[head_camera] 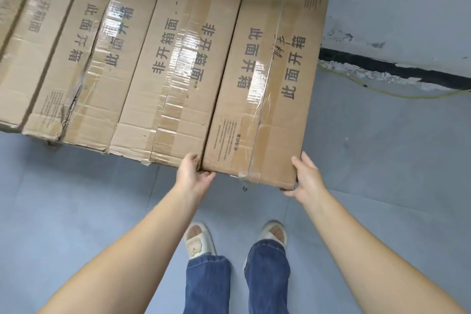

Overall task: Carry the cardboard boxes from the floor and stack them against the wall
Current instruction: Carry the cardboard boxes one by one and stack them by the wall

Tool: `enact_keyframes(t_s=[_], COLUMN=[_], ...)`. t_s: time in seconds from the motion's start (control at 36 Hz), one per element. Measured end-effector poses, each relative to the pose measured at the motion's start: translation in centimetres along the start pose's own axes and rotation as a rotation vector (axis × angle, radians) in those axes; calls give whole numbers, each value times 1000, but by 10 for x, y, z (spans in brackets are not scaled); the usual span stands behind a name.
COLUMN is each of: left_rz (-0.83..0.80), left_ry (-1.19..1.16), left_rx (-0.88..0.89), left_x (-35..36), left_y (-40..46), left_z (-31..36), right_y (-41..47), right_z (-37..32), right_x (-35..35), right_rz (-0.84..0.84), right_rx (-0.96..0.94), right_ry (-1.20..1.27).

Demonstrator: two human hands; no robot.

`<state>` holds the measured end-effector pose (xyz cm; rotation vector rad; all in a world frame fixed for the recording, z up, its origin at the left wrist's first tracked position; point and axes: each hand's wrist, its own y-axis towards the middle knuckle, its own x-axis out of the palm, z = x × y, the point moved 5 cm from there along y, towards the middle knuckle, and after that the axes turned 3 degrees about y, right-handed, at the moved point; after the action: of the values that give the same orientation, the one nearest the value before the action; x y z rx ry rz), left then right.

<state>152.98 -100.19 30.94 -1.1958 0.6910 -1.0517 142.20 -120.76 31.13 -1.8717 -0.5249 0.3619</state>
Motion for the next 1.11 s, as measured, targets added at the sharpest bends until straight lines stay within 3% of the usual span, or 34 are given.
enact_keyframes(t_s=[0.25,0.42,0.64,0.83,0.94,1.11], left_rz=[-16,-30,-213,-316,-361,-383], left_ry=[55,274,516,697,825,942], left_rx=[-44,7,253,572,733,877], left_x=[-9,-9,-15,-57,-89,-135], left_y=[-16,-76,-227,-365,-415,-443], left_z=[-3,26,89,96,74,45], right_y=[-4,-58,-186,-313,-365,-422], right_z=[-1,-20,-61,-65,-43,19], right_x=[-8,-4,-22,-66,-94,-118], right_rz=[2,-31,-218,-395,-373,-266], right_rx=[-46,-128,-359,-618,-744,-780], right_ry=[-206,-445,-648,-700,-712,-462])
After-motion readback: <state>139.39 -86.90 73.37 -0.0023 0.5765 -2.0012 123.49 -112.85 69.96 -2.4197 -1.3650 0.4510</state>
